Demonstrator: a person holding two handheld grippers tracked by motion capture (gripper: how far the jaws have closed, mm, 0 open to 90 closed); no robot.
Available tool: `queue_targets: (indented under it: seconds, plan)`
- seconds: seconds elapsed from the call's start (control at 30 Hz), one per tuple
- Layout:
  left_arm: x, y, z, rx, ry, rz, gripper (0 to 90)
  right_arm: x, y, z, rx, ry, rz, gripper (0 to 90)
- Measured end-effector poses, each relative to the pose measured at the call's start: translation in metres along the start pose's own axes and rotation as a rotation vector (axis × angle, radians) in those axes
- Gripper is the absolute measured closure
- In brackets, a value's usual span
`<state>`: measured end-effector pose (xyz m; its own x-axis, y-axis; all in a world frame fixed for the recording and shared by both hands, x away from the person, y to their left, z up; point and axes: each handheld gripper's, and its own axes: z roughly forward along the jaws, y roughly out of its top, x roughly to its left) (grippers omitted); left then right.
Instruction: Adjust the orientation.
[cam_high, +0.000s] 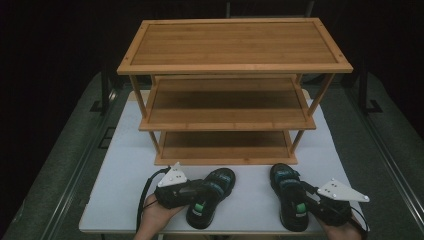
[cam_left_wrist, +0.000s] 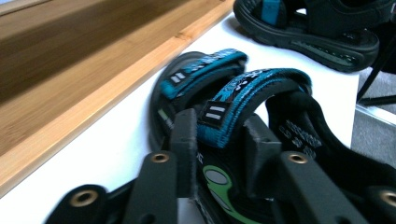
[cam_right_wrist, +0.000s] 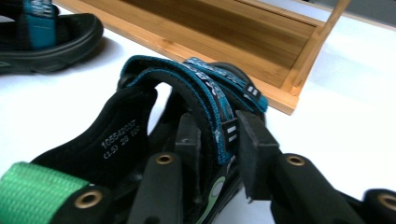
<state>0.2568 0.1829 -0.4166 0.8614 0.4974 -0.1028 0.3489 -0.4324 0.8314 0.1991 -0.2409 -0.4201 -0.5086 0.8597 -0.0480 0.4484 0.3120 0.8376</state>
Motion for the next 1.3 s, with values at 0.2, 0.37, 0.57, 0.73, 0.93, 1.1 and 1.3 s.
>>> queue_targets:
  seconds: [0.2,0.37,0.57,0.73,0.93,1.1,1.3]
  plan:
    - [0.000,-0.001,-0.001,-0.012,0.021,-0.003,74.5,-0.001,0.001,0.000,0.005,-0.013,0.000,75.9]
    - [-0.003,-0.001,-0.001,-0.026,0.040,0.001,75.9,-0.002,0.001,-0.001,-0.009,0.000,0.024,76.7]
    - [-0.004,0.001,-0.007,-0.051,0.080,-0.003,76.1,-0.001,0.002,-0.002,-0.022,0.022,0.034,77.1]
    - [-0.004,0.002,-0.012,-0.079,0.098,-0.004,76.2,0.005,0.004,-0.004,-0.028,0.035,0.020,77.5]
    - [-0.003,0.002,-0.015,-0.095,0.121,-0.012,76.2,0.012,0.008,-0.002,-0.040,0.065,0.009,77.7]
    - [-0.002,0.003,-0.016,-0.102,0.140,-0.018,76.2,0.020,0.015,-0.002,-0.073,0.087,0.012,77.9]
    - [-0.001,0.005,-0.017,-0.112,0.165,-0.019,76.3,0.030,0.024,0.005,-0.092,0.085,-0.008,77.9]
